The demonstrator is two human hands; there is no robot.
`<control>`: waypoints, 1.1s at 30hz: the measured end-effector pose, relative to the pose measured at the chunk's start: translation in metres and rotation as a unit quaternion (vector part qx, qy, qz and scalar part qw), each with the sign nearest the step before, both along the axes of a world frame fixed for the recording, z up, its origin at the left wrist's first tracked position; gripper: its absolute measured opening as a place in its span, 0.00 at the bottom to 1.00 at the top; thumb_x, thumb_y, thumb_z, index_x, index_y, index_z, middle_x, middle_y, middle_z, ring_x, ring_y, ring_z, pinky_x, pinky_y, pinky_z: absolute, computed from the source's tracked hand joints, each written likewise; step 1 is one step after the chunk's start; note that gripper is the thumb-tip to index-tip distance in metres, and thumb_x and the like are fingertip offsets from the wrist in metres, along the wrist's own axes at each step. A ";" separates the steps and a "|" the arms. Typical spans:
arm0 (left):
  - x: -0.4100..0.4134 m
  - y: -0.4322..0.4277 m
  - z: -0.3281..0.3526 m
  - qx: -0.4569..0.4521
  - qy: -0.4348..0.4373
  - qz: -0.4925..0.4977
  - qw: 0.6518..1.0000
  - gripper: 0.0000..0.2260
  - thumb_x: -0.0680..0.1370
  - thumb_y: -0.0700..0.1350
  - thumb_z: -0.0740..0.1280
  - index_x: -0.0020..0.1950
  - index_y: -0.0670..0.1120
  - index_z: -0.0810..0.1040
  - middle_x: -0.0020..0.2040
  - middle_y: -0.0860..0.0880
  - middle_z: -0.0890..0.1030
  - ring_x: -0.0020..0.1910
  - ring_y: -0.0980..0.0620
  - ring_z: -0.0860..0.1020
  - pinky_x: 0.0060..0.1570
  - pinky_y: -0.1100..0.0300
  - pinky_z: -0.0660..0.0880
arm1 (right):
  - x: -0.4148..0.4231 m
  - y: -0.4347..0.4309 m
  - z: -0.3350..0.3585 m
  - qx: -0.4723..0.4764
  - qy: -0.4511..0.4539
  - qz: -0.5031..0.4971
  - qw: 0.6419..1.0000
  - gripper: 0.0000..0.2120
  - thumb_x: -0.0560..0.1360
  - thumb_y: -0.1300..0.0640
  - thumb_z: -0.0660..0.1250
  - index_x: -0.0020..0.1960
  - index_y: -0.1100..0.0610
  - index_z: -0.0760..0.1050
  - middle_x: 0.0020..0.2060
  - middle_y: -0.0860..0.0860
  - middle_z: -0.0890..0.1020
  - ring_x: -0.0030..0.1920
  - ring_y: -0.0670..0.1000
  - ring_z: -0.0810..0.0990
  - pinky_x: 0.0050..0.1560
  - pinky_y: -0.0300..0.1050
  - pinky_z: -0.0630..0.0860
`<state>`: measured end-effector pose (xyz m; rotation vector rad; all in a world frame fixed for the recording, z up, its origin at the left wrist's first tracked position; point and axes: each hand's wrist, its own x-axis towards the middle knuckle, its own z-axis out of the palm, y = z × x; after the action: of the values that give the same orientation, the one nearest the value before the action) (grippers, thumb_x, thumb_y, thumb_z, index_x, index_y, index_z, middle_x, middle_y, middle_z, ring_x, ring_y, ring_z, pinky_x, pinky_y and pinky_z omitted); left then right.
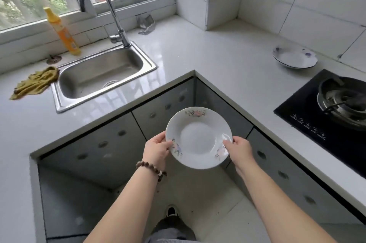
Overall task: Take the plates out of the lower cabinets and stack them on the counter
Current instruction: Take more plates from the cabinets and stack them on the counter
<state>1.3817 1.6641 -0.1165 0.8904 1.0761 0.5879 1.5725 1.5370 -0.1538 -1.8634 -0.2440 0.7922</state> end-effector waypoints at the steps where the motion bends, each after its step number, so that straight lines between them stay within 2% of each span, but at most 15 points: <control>1: 0.007 0.018 0.005 -0.001 -0.005 -0.014 1.000 0.18 0.72 0.25 0.61 0.48 0.44 0.82 0.42 0.47 0.86 0.40 0.50 0.84 0.39 0.60 0.80 | 0.005 0.014 0.002 0.000 0.004 -0.011 1.000 0.11 0.72 0.65 0.65 0.32 0.61 0.68 0.26 0.50 0.68 0.31 0.51 0.66 0.33 0.43 0.60; 4: 0.032 0.067 0.018 -0.004 -0.025 -0.058 0.998 0.17 0.73 0.25 0.62 0.52 0.42 0.81 0.43 0.45 0.86 0.42 0.49 0.85 0.37 0.61 0.80 | 0.021 0.046 0.004 0.016 0.029 -0.058 0.998 0.11 0.73 0.64 0.66 0.45 0.74 0.72 0.34 0.61 0.77 0.38 0.54 0.73 0.42 0.46 0.68; 6: 0.054 0.094 0.023 -0.002 -0.028 -0.088 0.996 0.17 0.73 0.25 0.62 0.51 0.43 0.81 0.44 0.45 0.86 0.43 0.48 0.85 0.38 0.60 0.80 | 0.033 0.060 0.007 0.027 0.042 -0.097 0.994 0.14 0.73 0.63 0.66 0.50 0.75 0.72 0.39 0.69 0.79 0.40 0.54 0.75 0.44 0.47 0.69; 8: 0.080 0.112 0.026 -0.002 -0.021 -0.117 0.993 0.16 0.73 0.26 0.63 0.53 0.42 0.81 0.46 0.44 0.86 0.45 0.47 0.85 0.41 0.58 0.81 | 0.048 0.067 0.012 0.032 0.040 -0.130 0.990 0.14 0.73 0.63 0.66 0.51 0.75 0.72 0.44 0.72 0.79 0.40 0.55 0.76 0.45 0.48 0.69; 11: 0.121 0.129 0.025 -0.008 -0.011 -0.158 0.987 0.16 0.74 0.27 0.64 0.59 0.39 0.79 0.50 0.43 0.85 0.50 0.44 0.84 0.47 0.54 0.81 | 0.074 0.068 0.017 0.023 0.034 -0.178 0.983 0.07 0.73 0.63 0.66 0.45 0.69 0.77 0.46 0.67 0.83 0.45 0.62 0.83 0.52 0.57 0.78; 12: 0.136 0.133 0.023 -0.012 -0.010 -0.171 0.985 0.17 0.74 0.27 0.64 0.60 0.39 0.79 0.50 0.43 0.85 0.50 0.44 0.83 0.48 0.54 0.81 | 0.083 0.067 0.019 0.018 0.031 -0.191 0.981 0.05 0.73 0.63 0.66 0.43 0.64 0.79 0.45 0.65 0.84 0.47 0.64 0.83 0.54 0.60 0.78; 14: 0.166 0.138 0.019 -0.020 -0.012 -0.195 0.980 0.17 0.73 0.27 0.64 0.60 0.38 0.79 0.51 0.43 0.85 0.50 0.44 0.83 0.47 0.54 0.81 | 0.104 0.066 0.019 0.013 0.023 -0.213 0.977 0.05 0.74 0.63 0.66 0.41 0.59 0.80 0.42 0.61 0.85 0.47 0.62 0.83 0.53 0.59 0.78; 16: 0.199 0.143 0.015 -0.027 -0.015 -0.216 0.976 0.18 0.73 0.27 0.64 0.61 0.38 0.78 0.51 0.43 0.85 0.51 0.44 0.83 0.47 0.54 0.81 | 0.129 0.065 0.015 0.010 0.018 -0.234 0.972 0.05 0.74 0.63 0.66 0.44 0.62 0.81 0.42 0.60 0.85 0.45 0.59 0.83 0.49 0.54 0.79; 19: 0.253 0.152 0.009 -0.037 -0.012 -0.232 0.972 0.19 0.73 0.26 0.63 0.62 0.36 0.77 0.54 0.41 0.84 0.53 0.42 0.82 0.49 0.52 0.80 | 0.170 0.068 0.008 0.014 0.019 -0.269 0.963 0.09 0.74 0.65 0.66 0.48 0.71 0.77 0.45 0.66 0.83 0.43 0.59 0.81 0.46 0.53 0.76; 22: 0.309 0.161 0.008 -0.043 -0.008 -0.254 0.966 0.18 0.73 0.24 0.61 0.62 0.34 0.76 0.54 0.38 0.82 0.51 0.41 0.81 0.49 0.52 0.80 | 0.213 0.073 0.006 0.009 0.016 -0.288 0.957 0.13 0.73 0.63 0.66 0.49 0.74 0.75 0.43 0.69 0.82 0.40 0.56 0.77 0.42 0.49 0.69; 25: 0.361 0.167 0.015 -0.036 -0.003 -0.273 0.961 0.18 0.73 0.24 0.60 0.60 0.35 0.77 0.49 0.39 0.82 0.47 0.42 0.80 0.51 0.51 0.78 | 0.254 0.078 0.011 0.008 0.015 -0.303 0.953 0.10 0.73 0.63 0.66 0.45 0.72 0.76 0.44 0.69 0.81 0.40 0.56 0.77 0.42 0.49 0.69; 28: 0.401 0.169 0.023 -0.031 -0.012 -0.291 0.956 0.17 0.74 0.24 0.60 0.58 0.36 0.78 0.49 0.38 0.82 0.47 0.41 0.79 0.54 0.51 0.76 | 0.295 0.079 0.018 0.006 0.009 -0.318 0.948 0.08 0.72 0.63 0.66 0.42 0.69 0.77 0.45 0.69 0.81 0.39 0.56 0.77 0.41 0.48 0.69; 33: 0.459 0.175 0.036 -0.013 -0.026 -0.324 0.945 0.18 0.73 0.24 0.60 0.47 0.43 0.82 0.43 0.44 0.85 0.44 0.44 0.81 0.54 0.51 0.77 | 0.343 0.082 0.028 0.014 0.011 -0.342 0.939 0.05 0.73 0.62 0.66 0.41 0.61 0.80 0.41 0.62 0.84 0.44 0.61 0.83 0.43 0.52 0.77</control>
<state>1.8405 1.8388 -0.0803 1.1278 0.6783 0.0440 1.9151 1.6193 -0.1258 -1.7383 0.3946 0.3192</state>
